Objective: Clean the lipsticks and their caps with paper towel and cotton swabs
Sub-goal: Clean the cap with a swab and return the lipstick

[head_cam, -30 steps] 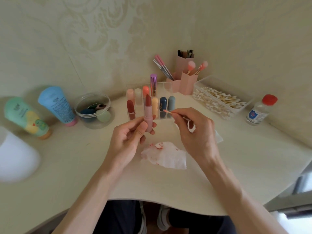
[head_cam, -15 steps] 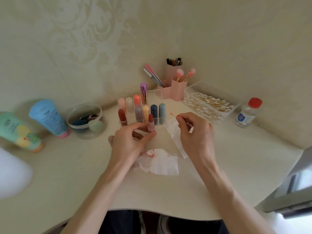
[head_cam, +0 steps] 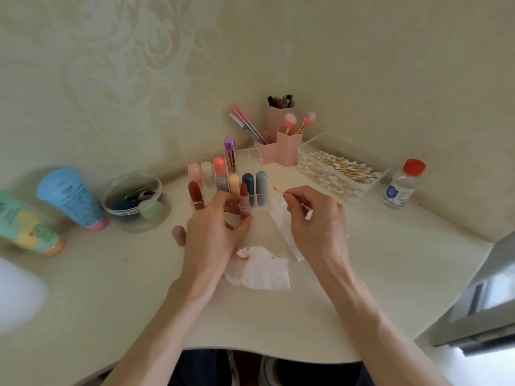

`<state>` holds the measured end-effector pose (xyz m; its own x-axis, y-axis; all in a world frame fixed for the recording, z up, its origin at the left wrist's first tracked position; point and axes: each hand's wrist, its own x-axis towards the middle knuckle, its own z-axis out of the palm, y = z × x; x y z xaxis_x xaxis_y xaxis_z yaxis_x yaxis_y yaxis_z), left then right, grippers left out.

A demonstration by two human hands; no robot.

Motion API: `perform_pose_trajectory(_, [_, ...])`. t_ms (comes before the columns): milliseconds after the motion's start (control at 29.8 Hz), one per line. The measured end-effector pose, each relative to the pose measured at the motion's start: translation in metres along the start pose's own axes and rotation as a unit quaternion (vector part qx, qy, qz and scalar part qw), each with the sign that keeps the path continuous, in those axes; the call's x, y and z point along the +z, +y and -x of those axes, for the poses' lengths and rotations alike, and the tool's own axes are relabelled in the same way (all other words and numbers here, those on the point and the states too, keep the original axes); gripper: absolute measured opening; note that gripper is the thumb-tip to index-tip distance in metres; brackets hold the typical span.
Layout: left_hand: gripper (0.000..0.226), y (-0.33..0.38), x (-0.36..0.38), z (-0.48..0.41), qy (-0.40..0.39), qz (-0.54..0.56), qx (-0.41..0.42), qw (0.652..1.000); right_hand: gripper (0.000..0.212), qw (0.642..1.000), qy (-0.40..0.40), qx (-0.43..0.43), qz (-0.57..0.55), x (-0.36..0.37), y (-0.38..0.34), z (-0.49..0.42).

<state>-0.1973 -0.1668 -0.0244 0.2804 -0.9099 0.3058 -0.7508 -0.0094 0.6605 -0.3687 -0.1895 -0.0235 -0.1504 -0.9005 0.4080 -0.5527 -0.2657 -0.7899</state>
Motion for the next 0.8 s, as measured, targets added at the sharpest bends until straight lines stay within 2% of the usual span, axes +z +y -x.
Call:
perform_pose_trajectory(402, [0.043, -0.0027, -0.0007, 0.0033, -0.008, -0.007, 0.017, 1.000, 0.011, 1.000, -0.006, -0.003, 0.010, 0.0003, -0.0017, 0.0002])
perform_pose_trajectory(603, [0.041, -0.0031, 0.0000, 0.0038, 0.000, -0.017, 0.021, 1.000, 0.011, 1.000, -0.012, -0.002, 0.009, 0.0004, -0.0021, 0.0005])
perform_pose_trajectory(804, [0.024, -0.0028, 0.0018, 0.0042, 0.029, -0.018, 0.013, 0.999, 0.011, 1.000, -0.012, -0.010, 0.002, 0.0000, -0.0022, 0.0012])
